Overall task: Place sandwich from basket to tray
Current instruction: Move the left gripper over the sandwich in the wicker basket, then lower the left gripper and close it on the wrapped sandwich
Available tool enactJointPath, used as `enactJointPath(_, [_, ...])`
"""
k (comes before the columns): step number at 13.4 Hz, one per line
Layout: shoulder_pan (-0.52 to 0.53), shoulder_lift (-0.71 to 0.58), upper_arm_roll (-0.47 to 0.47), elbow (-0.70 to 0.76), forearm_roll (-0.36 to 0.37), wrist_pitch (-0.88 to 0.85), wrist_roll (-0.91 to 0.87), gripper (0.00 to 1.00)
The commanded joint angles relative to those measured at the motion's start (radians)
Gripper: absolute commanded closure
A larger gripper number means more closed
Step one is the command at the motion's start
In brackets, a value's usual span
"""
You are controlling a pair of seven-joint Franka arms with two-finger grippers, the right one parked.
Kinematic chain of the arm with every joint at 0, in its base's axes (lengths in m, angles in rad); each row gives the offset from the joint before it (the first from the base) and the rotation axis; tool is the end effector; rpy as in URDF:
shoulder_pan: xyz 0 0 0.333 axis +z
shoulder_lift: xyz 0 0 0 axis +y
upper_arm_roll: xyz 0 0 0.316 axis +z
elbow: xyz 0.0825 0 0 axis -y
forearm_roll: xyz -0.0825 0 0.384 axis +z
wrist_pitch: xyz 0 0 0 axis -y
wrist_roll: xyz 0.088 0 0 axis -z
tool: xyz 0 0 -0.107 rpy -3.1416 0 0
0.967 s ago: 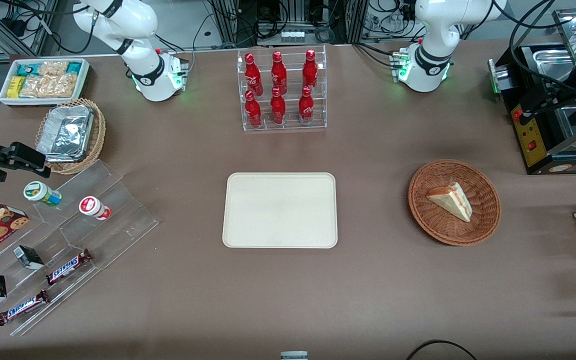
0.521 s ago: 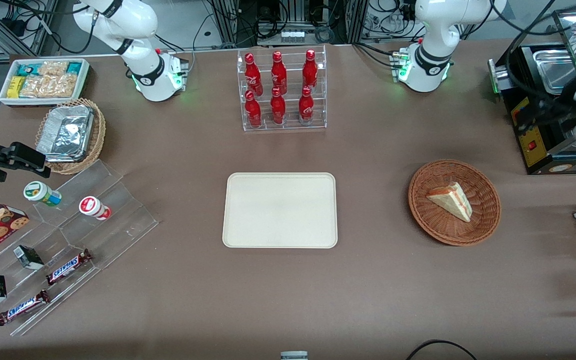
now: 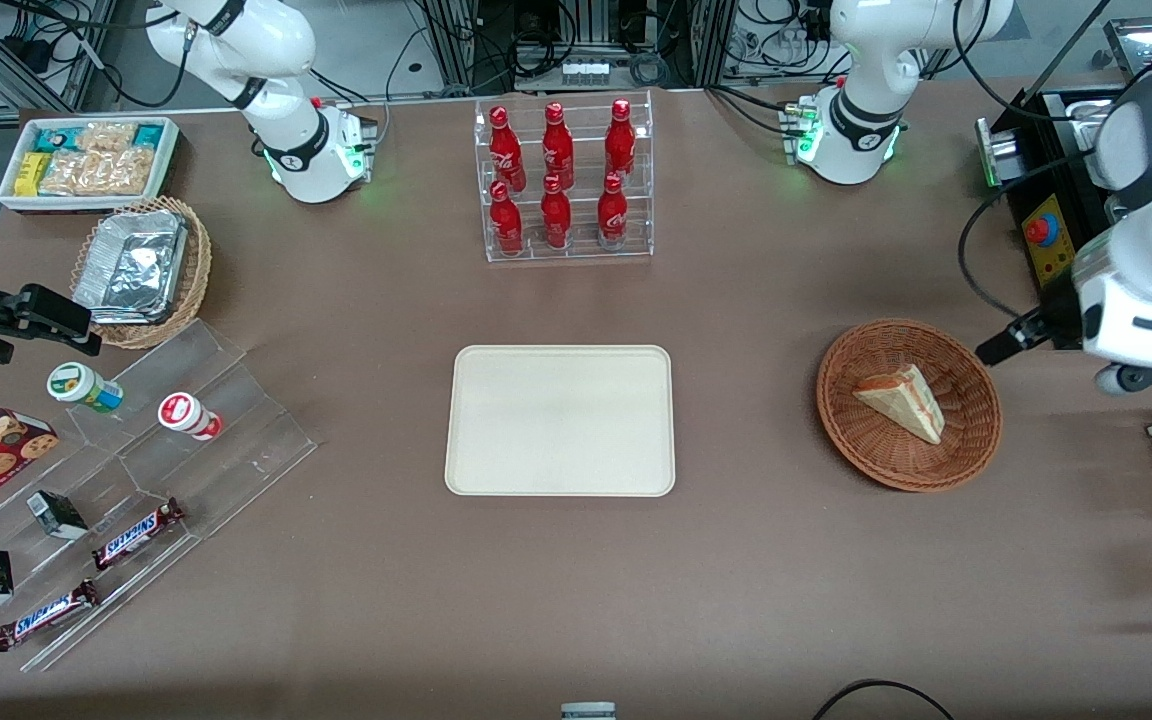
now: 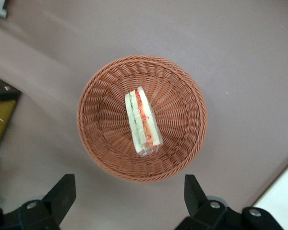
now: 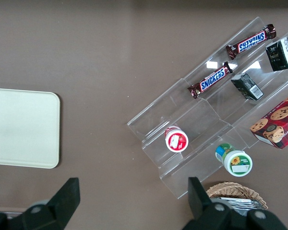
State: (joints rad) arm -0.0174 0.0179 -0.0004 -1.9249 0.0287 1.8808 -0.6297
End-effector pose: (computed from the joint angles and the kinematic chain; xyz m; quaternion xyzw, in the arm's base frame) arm 0.5570 -0.0078 0.4725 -0.9545 -0.2964 0.0251 0.0227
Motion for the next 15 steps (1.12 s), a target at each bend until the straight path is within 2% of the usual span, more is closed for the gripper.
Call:
enactJointPath(1, [0.004,-0.039,-0.001,-0.162,-0.003,0.151,-0.097,0.00])
enactJointPath(2, [0.005,-0.047,-0.001,-0.217,-0.004,0.211,-0.107,0.00])
enactJointPath(4, [0.002,-0.038,-0.001,-0.296,0.002,0.347,-0.285,0.00])
enactJointPath(5, [-0.006,-0.024,-0.001,-0.315,0.002,0.381,-0.301,0.00])
enactJointPath(7, [-0.009,0.000,-0.003,-0.334,0.002,0.415,-0.304,0.00])
enactJointPath(11, [0.002,0.017,-0.003,-0.488,0.004,0.650,-0.304,0.00])
enactJointPath(15, [0.004,0.065,-0.003,-0.522,-0.003,0.757,-0.318,0.00])
